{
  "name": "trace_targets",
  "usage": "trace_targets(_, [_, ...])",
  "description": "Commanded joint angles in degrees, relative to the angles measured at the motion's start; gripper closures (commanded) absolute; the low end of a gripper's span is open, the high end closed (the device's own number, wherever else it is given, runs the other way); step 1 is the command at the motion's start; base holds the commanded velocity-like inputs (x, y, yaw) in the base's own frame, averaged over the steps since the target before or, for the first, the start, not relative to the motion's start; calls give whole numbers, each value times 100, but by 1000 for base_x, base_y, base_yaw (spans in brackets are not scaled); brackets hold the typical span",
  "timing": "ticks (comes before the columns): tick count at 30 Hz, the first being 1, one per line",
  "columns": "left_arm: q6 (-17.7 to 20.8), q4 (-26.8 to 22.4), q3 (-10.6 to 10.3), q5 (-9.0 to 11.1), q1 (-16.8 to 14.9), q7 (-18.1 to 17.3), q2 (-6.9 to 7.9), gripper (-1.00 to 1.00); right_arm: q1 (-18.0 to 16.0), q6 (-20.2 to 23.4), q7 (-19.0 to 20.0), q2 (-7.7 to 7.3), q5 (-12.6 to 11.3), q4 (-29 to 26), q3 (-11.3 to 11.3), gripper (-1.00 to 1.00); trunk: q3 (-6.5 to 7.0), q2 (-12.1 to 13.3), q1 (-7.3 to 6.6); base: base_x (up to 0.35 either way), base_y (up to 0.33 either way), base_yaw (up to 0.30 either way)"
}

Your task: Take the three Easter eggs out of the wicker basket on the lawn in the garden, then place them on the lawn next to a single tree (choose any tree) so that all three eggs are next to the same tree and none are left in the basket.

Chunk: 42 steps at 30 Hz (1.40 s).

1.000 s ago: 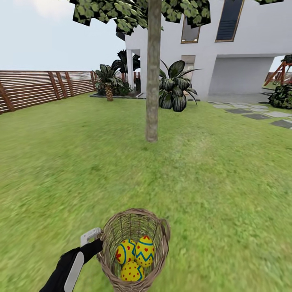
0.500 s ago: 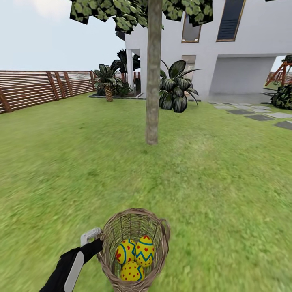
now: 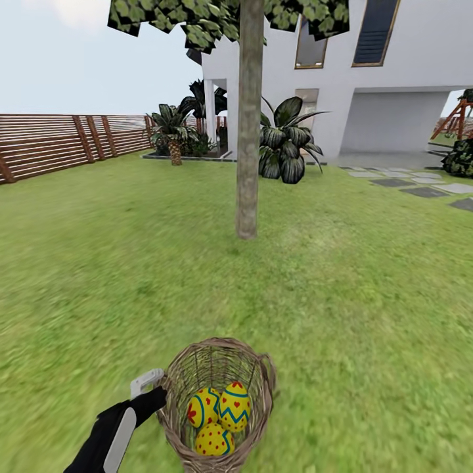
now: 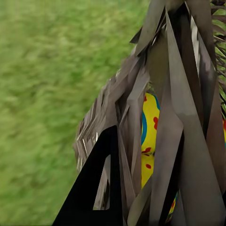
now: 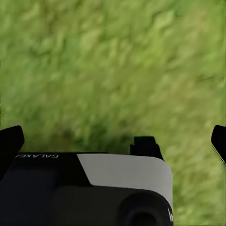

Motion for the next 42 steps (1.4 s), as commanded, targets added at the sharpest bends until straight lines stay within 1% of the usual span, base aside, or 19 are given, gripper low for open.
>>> trace_targets(1, [30, -11, 9, 98, -3, 36, -5, 100, -1, -21, 16, -1, 50, 9, -49, -100, -5, -3, 3, 339, 0, 0])
trace_targets(12, [31, -11, 9, 98, -3, 34, -5, 100, -4, -30, 16, -1, 54, 23, -47, -100, -5, -3, 3, 339, 0, 0])
trace_targets(16, [46, -118, 9, 98, -3, 38, -5, 100, -4, -30, 16, -1, 56, 23, -43, -100, -5, -3, 3, 339, 0, 0])
trace_targets(23, [53, -125, 9, 98, -3, 38, -5, 100, -2, -28, 16, 6, 56, 24, -41, -100, -5, -3, 3, 339, 0, 0])
trace_targets(26, [54, -139, 9, 98, -3, 38, -41, 100, -2, -21, 16, 5, 56, 25, -44, -100, -5, -3, 3, 339, 0, 0])
trace_targets(42, [54, -152, 9, 98, -3, 38, -40, 100, -3, -21, 16, 6, 56, 38, -41, -100, -5, -3, 3, 339, 0, 0])
